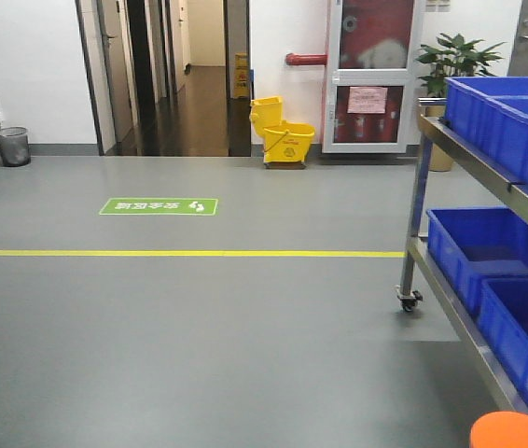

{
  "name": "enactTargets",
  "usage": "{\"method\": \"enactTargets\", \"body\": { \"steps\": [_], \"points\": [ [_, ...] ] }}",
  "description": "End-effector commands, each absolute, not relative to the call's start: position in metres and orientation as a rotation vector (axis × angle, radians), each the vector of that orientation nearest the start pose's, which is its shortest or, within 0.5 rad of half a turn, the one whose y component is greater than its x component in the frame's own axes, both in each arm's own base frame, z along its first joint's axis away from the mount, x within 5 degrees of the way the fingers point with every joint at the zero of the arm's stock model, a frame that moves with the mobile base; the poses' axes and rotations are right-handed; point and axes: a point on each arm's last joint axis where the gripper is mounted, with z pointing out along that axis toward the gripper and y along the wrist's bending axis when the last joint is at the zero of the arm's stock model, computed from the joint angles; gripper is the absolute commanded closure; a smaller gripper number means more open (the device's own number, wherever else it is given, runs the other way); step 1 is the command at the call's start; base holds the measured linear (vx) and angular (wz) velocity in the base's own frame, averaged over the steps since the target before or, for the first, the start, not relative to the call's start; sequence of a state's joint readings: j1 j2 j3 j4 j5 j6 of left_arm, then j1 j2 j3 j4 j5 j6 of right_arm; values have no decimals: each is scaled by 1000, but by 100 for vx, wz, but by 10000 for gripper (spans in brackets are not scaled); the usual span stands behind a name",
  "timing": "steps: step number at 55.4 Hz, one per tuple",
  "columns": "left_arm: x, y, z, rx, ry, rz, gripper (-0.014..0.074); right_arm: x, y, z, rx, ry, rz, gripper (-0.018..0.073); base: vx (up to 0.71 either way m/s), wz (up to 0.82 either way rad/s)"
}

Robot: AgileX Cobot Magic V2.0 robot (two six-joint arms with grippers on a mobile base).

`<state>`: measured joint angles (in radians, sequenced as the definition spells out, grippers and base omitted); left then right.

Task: Grab orange capacitor from left shelf to right conveyor
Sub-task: 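Drive the base away from the shelf carrying the cylinder in the right gripper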

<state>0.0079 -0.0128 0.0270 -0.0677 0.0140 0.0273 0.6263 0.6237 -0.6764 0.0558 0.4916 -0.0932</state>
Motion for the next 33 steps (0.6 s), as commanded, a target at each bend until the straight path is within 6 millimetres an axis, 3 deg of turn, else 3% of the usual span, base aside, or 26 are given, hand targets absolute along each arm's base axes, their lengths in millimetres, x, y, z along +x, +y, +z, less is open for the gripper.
{"method": "enactTargets", "body": {
  "steps": [1, 33],
  "points": [
    [56, 0, 201, -38, 1451, -36, 603, 101, 75, 362, -623, 1722, 424, 243, 31, 14],
    [56, 0, 201, -38, 1451, -36, 603, 101, 75, 362, -623, 1722, 424, 243, 27, 15]
  ]
}}
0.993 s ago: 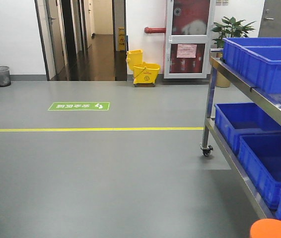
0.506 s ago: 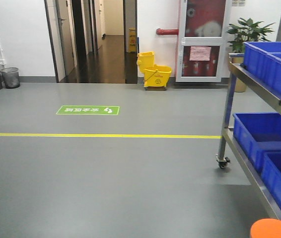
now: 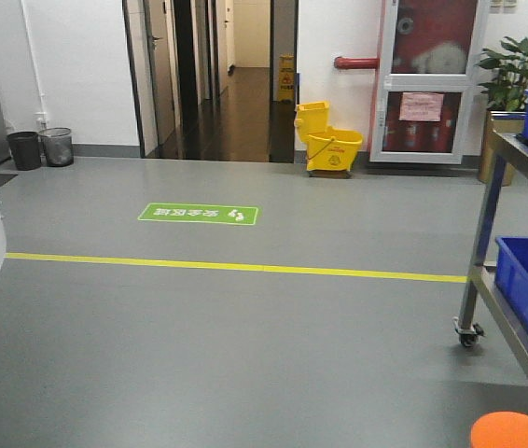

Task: Grab orange capacitor from left shelf to right conveyor
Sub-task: 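Drive the base away from the shelf carrying the cylinder in the right gripper, then drive the base up to the round green conveyor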

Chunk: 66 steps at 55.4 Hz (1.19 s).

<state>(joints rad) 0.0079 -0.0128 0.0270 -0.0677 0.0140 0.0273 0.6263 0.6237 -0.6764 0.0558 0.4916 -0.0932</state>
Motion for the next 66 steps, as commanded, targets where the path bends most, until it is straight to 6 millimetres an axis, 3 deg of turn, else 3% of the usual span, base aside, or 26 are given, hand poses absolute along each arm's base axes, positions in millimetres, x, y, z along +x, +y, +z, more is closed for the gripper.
{"method": "enactTargets", "body": {
  "steps": [1, 66],
  "points": [
    [56, 0, 201, -38, 1451, -36, 603, 101, 75, 362, -623, 1722, 424, 243, 23, 14],
    [56, 0, 201, -38, 1451, -36, 603, 101, 75, 362, -622, 1720, 425, 243, 16, 30]
  ]
}}
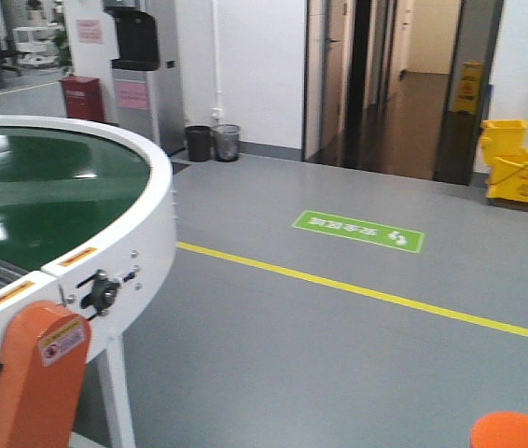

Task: Grab orange capacitor from left shelf to right conveyor
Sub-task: 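Drive the base up to the round green conveyor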

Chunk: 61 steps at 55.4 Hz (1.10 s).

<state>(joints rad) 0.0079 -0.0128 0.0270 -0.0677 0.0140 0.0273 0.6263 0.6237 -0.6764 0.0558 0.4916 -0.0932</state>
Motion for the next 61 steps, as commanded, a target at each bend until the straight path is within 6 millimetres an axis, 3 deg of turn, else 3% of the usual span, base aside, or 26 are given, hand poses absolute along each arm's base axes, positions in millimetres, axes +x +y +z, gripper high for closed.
{"method": "enactTargets", "body": {
  "steps": [1, 61],
  "points": [
    [56, 0, 201, -38, 1451, -36, 603, 101, 75, 362, -622, 1720, 425, 243, 10, 35],
    [56, 0, 201, -38, 1451, -36, 603, 101, 75, 362, -622, 1720, 425, 243, 8, 32]
  ]
}}
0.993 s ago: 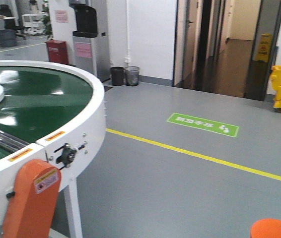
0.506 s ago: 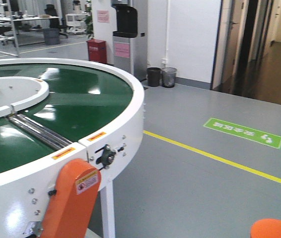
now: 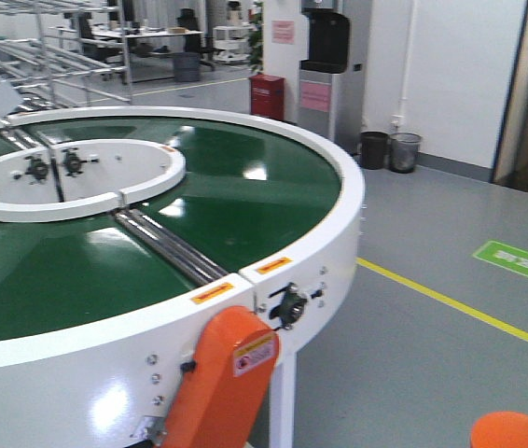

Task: Grab orange capacitor from left shelf to right conveyor
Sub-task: 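Drive the base up to the round green conveyor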

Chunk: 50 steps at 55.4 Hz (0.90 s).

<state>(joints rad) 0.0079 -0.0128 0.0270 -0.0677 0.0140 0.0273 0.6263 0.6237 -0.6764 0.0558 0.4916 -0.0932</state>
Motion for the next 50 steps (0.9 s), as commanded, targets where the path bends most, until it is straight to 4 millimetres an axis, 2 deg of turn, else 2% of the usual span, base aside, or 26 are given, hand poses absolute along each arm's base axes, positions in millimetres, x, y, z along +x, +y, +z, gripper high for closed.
{"method": "enactTargets", "body": {
  "steps": [1, 25, 50],
  "points": [
    [56, 0, 201, -38, 1451, -36, 603, 101, 75, 362, -622, 1720, 425, 243, 9, 36],
    [56, 0, 201, -38, 1451, -36, 603, 101, 75, 361, -625, 1727, 423, 243, 10, 37],
    [56, 0, 201, -38, 1451, -36, 603, 101, 75, 361, -625, 1727, 423, 243, 12, 9]
  ]
}}
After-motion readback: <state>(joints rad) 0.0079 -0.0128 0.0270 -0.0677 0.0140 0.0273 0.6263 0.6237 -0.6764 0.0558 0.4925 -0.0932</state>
